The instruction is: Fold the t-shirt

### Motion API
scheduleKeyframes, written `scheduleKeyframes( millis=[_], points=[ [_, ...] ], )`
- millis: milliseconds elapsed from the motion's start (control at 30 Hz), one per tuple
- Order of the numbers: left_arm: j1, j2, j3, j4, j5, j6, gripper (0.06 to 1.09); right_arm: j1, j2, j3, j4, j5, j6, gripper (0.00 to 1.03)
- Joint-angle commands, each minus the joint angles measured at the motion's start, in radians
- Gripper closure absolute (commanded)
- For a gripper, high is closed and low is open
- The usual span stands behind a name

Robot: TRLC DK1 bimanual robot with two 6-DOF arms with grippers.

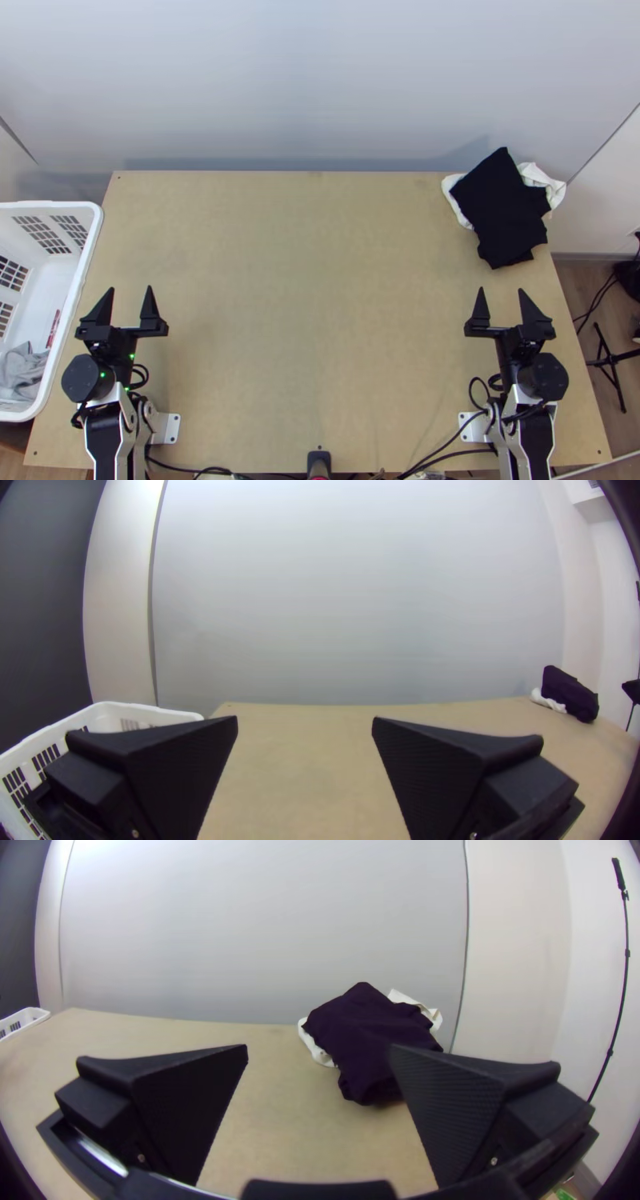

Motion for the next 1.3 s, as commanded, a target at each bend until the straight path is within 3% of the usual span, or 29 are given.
scheduleKeyframes(
  millis=[0,167,300,533,600,800,1100,1267],
  points=[
    [0.005,0.001,0.003,0.02,-0.004,-0.003,0.1,-0.02,-0.001,0.0,0.035,0.009,-0.006,0.04],
    [-0.027,0.005,0.048,0.078,-0.005,-0.011,0.1,0.006,-0.001,0.028,0.099,-0.004,-0.017,0.04],
    [-0.052,0.128,0.157,0.0,-0.001,-0.009,0.1,0.039,0.023,0.078,0.128,-0.005,-0.069,0.04],
    [-0.049,0.352,0.342,-0.08,-0.008,-0.034,0.1,0.057,0.309,0.279,0.137,-0.002,-0.089,0.04],
    [-0.047,0.427,0.427,-0.118,-0.056,-0.035,0.1,0.057,0.42,0.388,0.134,0.001,-0.086,0.04],
    [-0.044,0.64,0.732,-0.304,-0.087,-0.027,0.1,0.059,0.769,0.796,-0.063,0.007,-0.07,0.04],
    [-0.075,0.87,1.066,-0.353,-0.085,-0.034,0.11,0.112,0.941,1.072,-0.143,0.052,-0.063,0.04],
    [-0.122,1.034,1.319,-0.515,-0.09,-0.034,0.11,0.111,1.048,1.171,-0.183,0.052,-0.06,0.04]
  ],
)
